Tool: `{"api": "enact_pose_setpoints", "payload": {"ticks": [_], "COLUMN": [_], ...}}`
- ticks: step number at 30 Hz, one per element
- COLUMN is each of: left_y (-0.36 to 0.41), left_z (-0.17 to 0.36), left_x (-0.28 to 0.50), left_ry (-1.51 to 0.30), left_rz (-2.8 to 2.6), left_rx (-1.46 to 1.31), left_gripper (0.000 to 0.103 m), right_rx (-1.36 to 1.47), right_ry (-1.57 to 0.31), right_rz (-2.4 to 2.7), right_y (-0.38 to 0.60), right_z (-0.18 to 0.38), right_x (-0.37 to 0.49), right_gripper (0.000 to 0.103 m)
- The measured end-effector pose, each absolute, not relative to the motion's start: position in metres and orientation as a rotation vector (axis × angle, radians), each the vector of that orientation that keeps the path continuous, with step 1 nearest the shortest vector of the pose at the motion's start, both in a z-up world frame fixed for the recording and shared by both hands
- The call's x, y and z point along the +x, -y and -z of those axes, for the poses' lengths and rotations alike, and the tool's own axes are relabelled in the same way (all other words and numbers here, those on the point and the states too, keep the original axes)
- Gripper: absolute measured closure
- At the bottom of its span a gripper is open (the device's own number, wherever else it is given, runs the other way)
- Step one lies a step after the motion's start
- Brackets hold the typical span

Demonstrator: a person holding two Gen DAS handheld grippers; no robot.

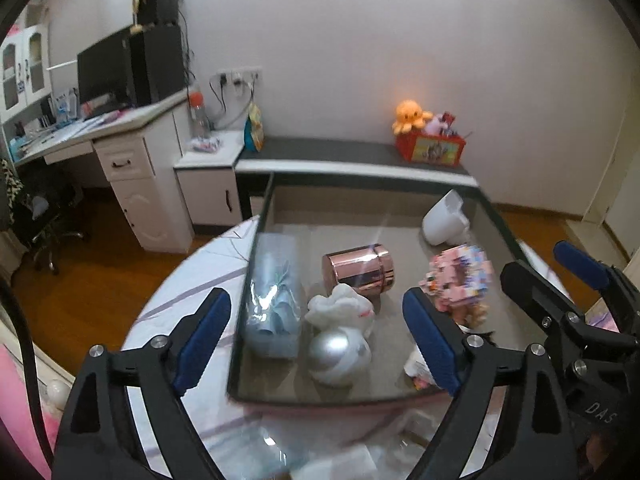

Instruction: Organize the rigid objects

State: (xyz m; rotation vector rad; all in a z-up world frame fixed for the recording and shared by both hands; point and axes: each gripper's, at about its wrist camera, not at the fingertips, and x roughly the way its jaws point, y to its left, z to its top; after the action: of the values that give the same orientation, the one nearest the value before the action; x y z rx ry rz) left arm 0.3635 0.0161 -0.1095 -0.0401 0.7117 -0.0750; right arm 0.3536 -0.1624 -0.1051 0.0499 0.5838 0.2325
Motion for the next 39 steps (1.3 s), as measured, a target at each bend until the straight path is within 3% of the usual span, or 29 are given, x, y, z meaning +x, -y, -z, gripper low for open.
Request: {"api": "enact_pose_setpoints", "payload": {"ticks": [10,13,20,39], "left_y": [-0.025,-0.029,-0.025,-0.015], "left_z": [0.049,0.037,0.009,-0.023], "left_x": [0.234,0.203,0.121,0.041], "left_ry": [-0.444,-0.402,-0.271,-0.121], "left_rz": [0.024,0.018,-0.008,0.003], "left_rx": [-0.009,-0.022,0.003,0.013], "left_gripper": [0.0,0.0,0.0,0.0], "right_rx": [-0.054,-0.06,-0.052,-0.026], "right_ry": [-0.352,-0.31,-0.2,-0.085], "right_rz": [-0.163,-0.153,-0.145,-0.115], "right_y": [0.152,0.152,0.157,0.172], "right_z": [0.037,0.023,-0.003,-0.034], "right_x": [0.235,0.199,0.12,0.034], "right_gripper": [0.008,0.0,0.0,0.0]}}
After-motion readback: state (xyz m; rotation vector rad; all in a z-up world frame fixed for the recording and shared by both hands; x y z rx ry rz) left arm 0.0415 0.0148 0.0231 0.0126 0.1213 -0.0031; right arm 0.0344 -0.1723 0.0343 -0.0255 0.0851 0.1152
